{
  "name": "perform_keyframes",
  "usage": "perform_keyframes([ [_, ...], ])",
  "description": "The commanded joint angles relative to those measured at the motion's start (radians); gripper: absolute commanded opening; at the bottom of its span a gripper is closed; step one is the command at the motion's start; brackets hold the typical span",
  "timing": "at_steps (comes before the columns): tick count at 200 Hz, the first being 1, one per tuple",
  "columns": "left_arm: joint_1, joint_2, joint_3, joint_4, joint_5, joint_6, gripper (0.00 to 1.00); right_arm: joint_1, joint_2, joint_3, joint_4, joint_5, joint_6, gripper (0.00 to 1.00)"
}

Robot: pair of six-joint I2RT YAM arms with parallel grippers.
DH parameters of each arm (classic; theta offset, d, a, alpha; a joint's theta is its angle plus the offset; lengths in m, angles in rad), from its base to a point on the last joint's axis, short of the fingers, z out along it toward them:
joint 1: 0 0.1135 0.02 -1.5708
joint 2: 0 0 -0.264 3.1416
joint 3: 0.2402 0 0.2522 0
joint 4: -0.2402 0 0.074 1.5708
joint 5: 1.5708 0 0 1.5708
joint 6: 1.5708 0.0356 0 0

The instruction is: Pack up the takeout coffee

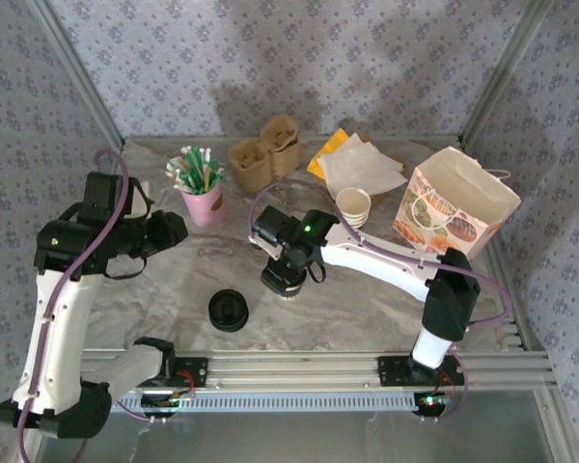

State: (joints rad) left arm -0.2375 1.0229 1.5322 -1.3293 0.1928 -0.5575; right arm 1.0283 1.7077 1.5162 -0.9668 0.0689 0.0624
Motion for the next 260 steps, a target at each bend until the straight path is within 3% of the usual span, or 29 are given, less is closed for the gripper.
perform_keyframes([
  [1, -0.008, -0.001, 0.02, -0.015, -0.019, 0.022, 0.32, 0.009, 0.017, -0.011, -0.029, 0.027, 0.019, 0.84],
  [260, -0.023, -0.006, 0.029, -0.013, -0.019, 0.025, 0.33, -0.007, 0.095, 0.067, -0.06, 0.056, -0.007, 0.93],
])
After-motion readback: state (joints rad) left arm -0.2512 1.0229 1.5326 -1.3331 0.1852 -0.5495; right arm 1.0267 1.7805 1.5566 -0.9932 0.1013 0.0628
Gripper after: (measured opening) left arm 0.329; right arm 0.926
